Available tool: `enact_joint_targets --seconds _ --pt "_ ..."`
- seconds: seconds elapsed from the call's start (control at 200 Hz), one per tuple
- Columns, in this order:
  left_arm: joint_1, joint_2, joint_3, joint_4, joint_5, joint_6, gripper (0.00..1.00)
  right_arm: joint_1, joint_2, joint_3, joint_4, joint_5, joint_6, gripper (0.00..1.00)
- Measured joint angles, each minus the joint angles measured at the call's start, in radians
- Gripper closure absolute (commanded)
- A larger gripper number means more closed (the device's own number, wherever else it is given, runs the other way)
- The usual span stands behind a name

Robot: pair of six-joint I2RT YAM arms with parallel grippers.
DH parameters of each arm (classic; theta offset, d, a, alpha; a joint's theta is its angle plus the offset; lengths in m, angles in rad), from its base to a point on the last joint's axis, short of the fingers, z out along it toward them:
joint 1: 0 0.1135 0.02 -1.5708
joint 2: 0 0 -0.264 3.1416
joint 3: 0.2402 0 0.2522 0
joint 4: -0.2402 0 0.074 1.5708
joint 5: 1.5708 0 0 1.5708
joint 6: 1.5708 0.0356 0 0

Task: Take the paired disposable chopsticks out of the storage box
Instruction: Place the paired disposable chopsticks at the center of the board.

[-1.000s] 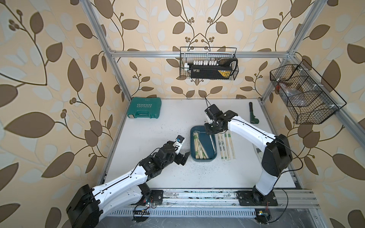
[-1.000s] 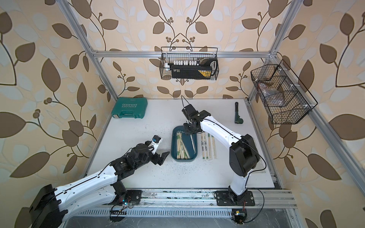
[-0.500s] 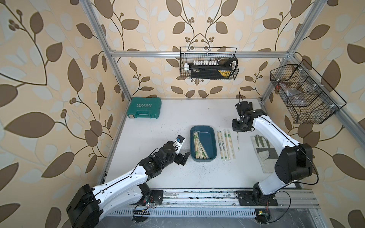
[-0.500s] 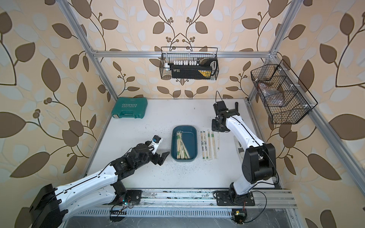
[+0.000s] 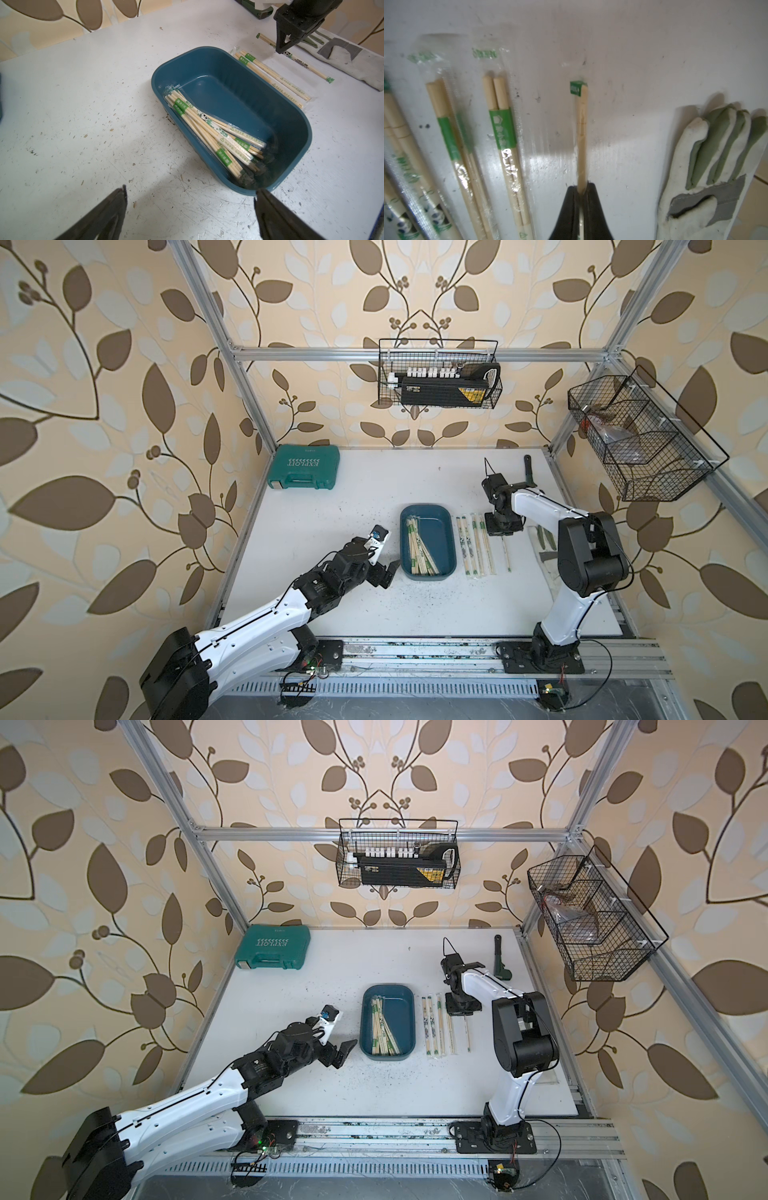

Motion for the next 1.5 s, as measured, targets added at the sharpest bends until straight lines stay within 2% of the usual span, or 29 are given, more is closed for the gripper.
enact_joint_targets --seconds 0.605,1.379,1.499 --pt "0.0 0.0 0.0 0.0 0.004 0.0 0.01 0.0 0.049 0.0 0.034 -0.095 -0.014 0.9" --pt "0.0 0.006 0.0 0.0 0.007 0.0 0.01 0.007 0.071 0.012 0.02 -0.095 -0.018 0.84" --pt "0.0 0.006 0.0 0.0 0.007 0.0 0.01 0.007 0.071 0.012 0.02 -0.095 -0.018 0.81"
